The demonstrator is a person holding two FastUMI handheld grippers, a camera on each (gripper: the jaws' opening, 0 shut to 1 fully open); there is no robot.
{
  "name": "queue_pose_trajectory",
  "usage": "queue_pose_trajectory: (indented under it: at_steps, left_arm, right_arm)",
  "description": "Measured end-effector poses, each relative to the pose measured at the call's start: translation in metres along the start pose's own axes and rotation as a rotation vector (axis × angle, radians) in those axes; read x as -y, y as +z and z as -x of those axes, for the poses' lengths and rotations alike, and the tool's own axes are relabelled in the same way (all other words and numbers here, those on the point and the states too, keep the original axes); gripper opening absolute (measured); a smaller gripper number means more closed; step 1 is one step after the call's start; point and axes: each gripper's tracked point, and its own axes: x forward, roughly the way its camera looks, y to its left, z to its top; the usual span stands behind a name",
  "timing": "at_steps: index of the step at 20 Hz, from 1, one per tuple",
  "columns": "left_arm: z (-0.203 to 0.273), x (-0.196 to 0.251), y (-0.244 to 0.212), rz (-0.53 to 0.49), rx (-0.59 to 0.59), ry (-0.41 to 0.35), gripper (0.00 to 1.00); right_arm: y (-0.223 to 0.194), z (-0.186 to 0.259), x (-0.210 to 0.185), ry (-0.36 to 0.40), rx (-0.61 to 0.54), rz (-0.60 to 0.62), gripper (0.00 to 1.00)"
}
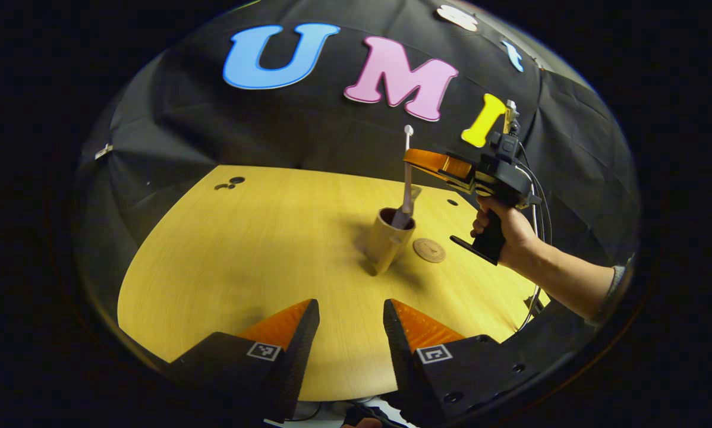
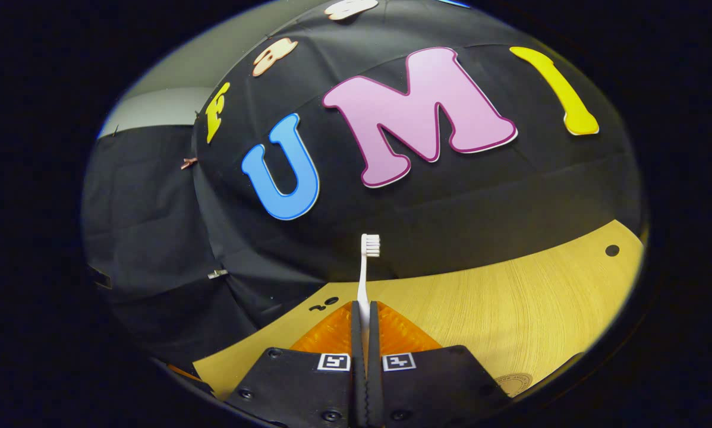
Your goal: Put the toothbrush and toothpaste on the desktop into the cup, then pick up the cup and place it on the coaster on the desktop.
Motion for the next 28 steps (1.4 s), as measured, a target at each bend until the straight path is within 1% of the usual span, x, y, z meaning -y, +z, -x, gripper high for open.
queue_pose_trajectory:
  at_steps: [3,6,9,17,18,19,21,22,23,24,27,28]
  left_arm:
    - [0.006,-0.012,-0.004,0.066,0.002,0.022,0.68]
    - [0.010,-0.019,-0.007,0.101,0.006,0.045,0.68]
    - [0.012,-0.017,-0.008,0.101,0.008,0.053,0.68]
    - [0.010,0.001,-0.010,0.109,0.004,0.050,0.68]
    - [0.009,0.004,-0.010,0.108,0.004,0.048,0.68]
    - [0.008,0.007,-0.008,0.106,0.000,0.045,0.68]
    - [0.003,0.016,-0.008,0.092,-0.015,0.032,0.68]
    - [-0.001,0.020,-0.009,0.083,-0.026,0.023,0.68]
    - [-0.006,0.025,-0.010,0.073,-0.038,0.015,0.68]
    - [-0.012,0.030,-0.010,0.063,-0.053,0.006,0.68]
    - [-0.032,0.043,-0.014,0.030,-0.103,-0.012,0.68]
    - [-0.040,0.049,-0.014,0.015,-0.116,-0.018,0.68]
  right_arm:
    - [-0.016,-0.005,0.007,-0.024,-0.025,0.067,0.05]
    - [-0.026,-0.005,0.006,-0.021,-0.046,0.119,0.06]
    - [-0.029,-0.004,0.008,-0.023,-0.057,0.143,0.07]
    - [-0.036,0.017,-0.001,-0.004,-0.119,0.144,0.11]
    - [-0.037,0.020,-0.002,-0.004,-0.128,0.140,0.00]
    - [-0.037,0.025,-0.003,-0.003,-0.134,0.131,0.15]
    - [-0.036,0.038,-0.007,0.002,-0.147,0.103,0.21]
    - [-0.035,0.045,-0.009,0.004,-0.153,0.090,0.07]
    - [-0.035,0.054,-0.011,0.005,-0.164,0.079,0.10]
    - [-0.035,0.062,-0.012,0.008,-0.175,0.069,0.30]
    - [-0.034,0.094,-0.013,0.016,-0.209,0.022,0.38]
    - [-0.034,0.106,-0.012,0.015,-0.220,-0.001,0.44]
